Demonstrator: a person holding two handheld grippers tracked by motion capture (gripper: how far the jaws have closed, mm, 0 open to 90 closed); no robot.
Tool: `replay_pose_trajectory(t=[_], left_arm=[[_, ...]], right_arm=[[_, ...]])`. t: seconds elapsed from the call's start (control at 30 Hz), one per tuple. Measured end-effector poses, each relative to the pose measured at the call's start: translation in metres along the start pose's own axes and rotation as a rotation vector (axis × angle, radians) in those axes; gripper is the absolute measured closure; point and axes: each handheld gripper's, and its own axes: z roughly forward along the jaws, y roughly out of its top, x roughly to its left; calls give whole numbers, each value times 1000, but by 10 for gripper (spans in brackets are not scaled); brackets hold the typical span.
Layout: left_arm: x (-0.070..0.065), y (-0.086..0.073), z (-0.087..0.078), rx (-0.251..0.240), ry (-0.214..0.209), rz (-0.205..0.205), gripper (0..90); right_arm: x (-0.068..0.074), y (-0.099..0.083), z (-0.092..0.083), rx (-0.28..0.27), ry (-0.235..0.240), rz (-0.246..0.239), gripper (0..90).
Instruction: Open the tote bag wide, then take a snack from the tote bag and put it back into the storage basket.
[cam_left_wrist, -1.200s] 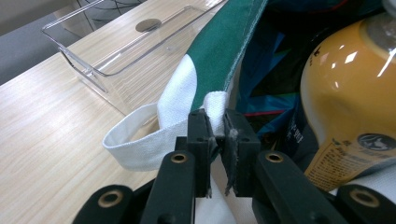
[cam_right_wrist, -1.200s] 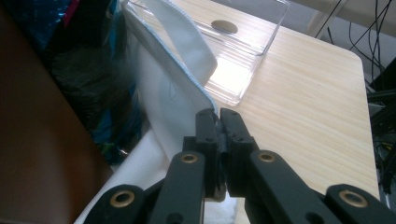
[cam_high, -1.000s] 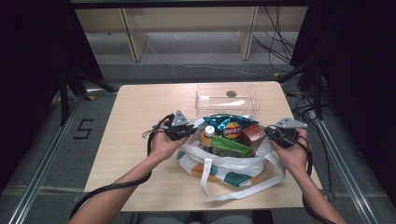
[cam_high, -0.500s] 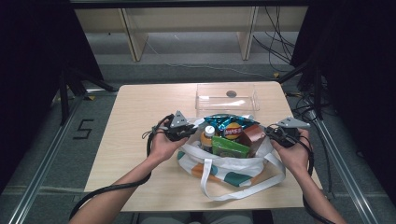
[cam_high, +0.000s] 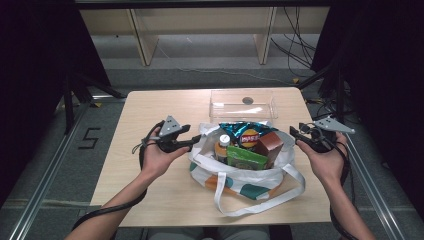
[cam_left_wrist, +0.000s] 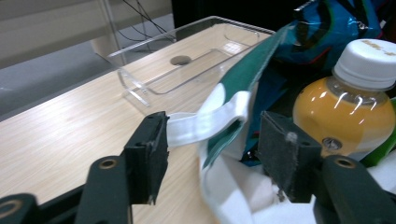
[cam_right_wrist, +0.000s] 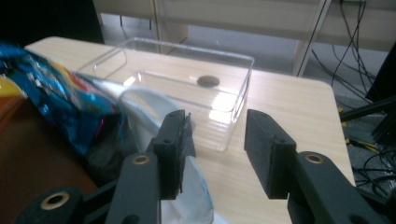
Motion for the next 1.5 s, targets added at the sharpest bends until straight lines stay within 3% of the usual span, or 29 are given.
replay_pose_trajectory(t=[0.07, 0.1, 0.13, 0.2, 0.47, 0.57, 0.6, 0.7, 0.8, 0.93, 1.03, 1.13, 1.2, 1.33, 1.43, 1.5], left_arm=[[4, -5, -9, -11, 24, -28, 392], [4, -5, -9, -11, 24, -28, 387], [6, -7, -13, -10, 33, -34, 384], [6, -11, -16, -10, 38, -42, 381], [11, -16, -23, -15, 63, -62, 381], [12, -17, -22, -13, 53, -62, 380], [12, -17, -22, -8, 55, -62, 379], [13, -17, -21, -7, 54, -63, 380], [13, -16, -21, -9, 50, -59, 379], [13, -13, -22, -14, 54, -55, 378], [13, -12, -22, -28, 53, -61, 376], [13, -13, -22, -26, 52, -65, 374], [14, -13, -22, -26, 51, -65, 374], [15, -12, -24, -23, 59, -63, 371], [15, -12, -23, -24, 58, -63, 371], [14, -12, -23, -26, 56, -65, 368]], right_arm=[[3, 5, -3, -24, -17, 31, 574], [3, 5, -3, -24, -17, 31, 574], [1, 8, -6, -38, -29, -4, 568], [3, 8, -7, -50, -33, 22, 567], [7, 16, -15, -68, 0, -3, 554], [14, 25, -21, -89, 46, 2, 541], [17, 27, -22, -85, 56, 27, 538], [21, 31, -22, -103, 76, 2, 533], [30, 38, -21, -101, 139, -36, 524], [36, 40, -20, -103, 173, -33, 519], [42, 41, -17, -87, 204, -36, 518], [45, 44, -7, -43, 244, -79, 523], [46, 44, -5, -28, 255, -68, 528], [46, 47, 7, 12, 279, -103, 580], [46, 47, 10, 28, 290, -92, 598], [44, 46, 14, 34, 290, -113, 614]])
